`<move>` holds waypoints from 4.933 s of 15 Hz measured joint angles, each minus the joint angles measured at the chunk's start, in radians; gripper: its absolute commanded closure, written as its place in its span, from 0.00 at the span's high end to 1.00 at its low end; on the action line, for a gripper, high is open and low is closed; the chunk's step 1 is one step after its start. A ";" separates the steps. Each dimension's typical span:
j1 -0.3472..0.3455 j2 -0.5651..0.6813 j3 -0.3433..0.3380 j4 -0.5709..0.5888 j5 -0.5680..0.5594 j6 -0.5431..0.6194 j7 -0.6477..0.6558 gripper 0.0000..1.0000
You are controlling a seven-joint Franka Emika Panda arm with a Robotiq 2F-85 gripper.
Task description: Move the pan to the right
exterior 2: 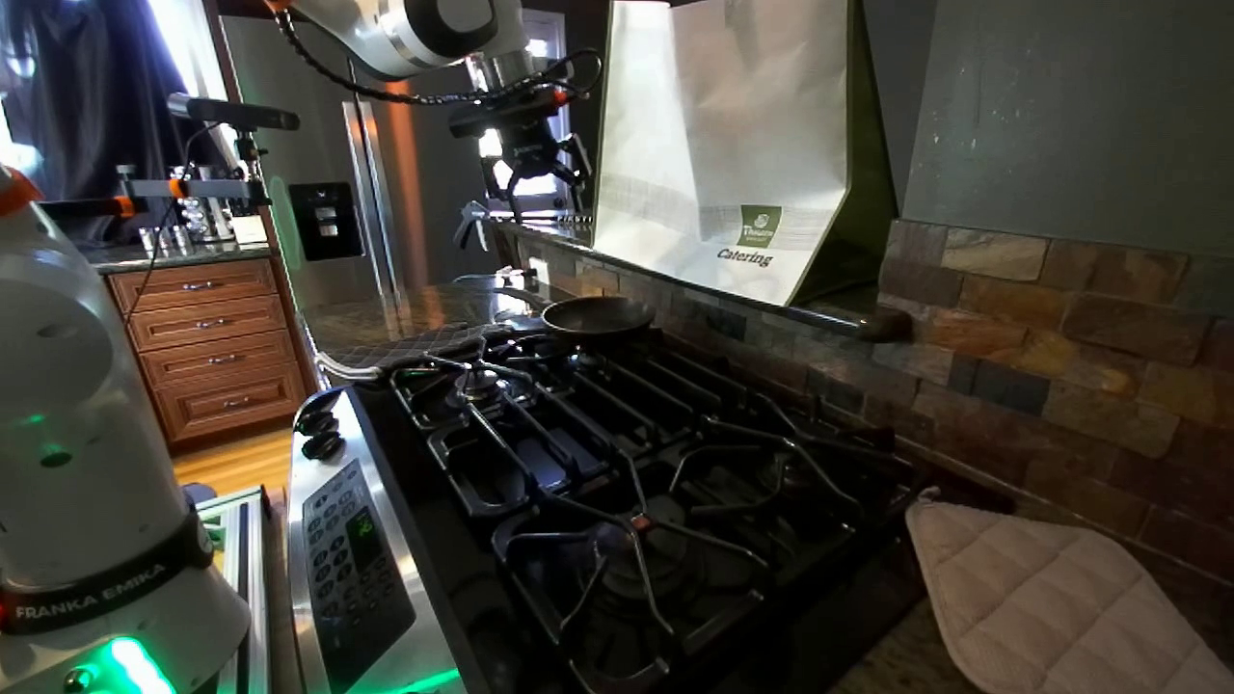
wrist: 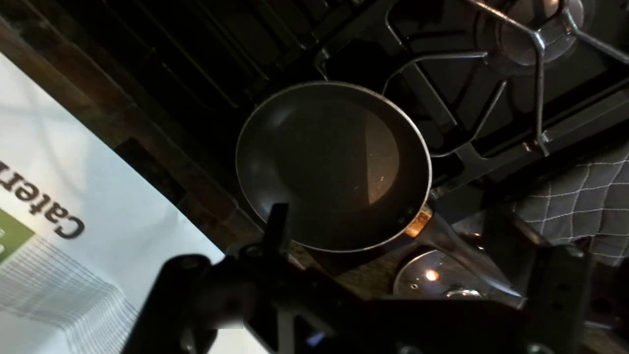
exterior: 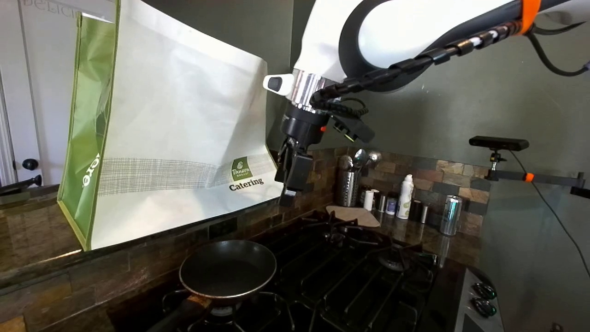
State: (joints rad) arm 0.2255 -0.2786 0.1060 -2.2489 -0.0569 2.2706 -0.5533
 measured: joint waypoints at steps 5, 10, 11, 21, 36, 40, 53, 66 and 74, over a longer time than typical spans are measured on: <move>0.048 0.111 0.021 0.105 0.000 0.000 -0.201 1.00; 0.061 0.228 0.074 0.195 0.000 0.000 -0.361 1.00; 0.060 0.230 0.076 0.196 0.000 0.000 -0.359 1.00; 0.068 0.264 0.135 0.196 -0.015 0.015 -0.487 1.00; 0.063 0.458 0.187 0.207 -0.116 0.159 -0.666 1.00; 0.063 0.461 0.187 0.208 -0.116 0.159 -0.677 1.00; 0.034 0.618 0.199 0.342 -0.089 0.151 -0.906 1.00; 0.038 0.724 0.214 0.509 -0.062 -0.069 -0.938 0.63; 0.043 0.757 0.214 0.546 -0.062 -0.110 -0.936 0.06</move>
State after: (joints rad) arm 0.2689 0.4783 0.3196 -1.7032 -0.1187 2.1603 -1.4897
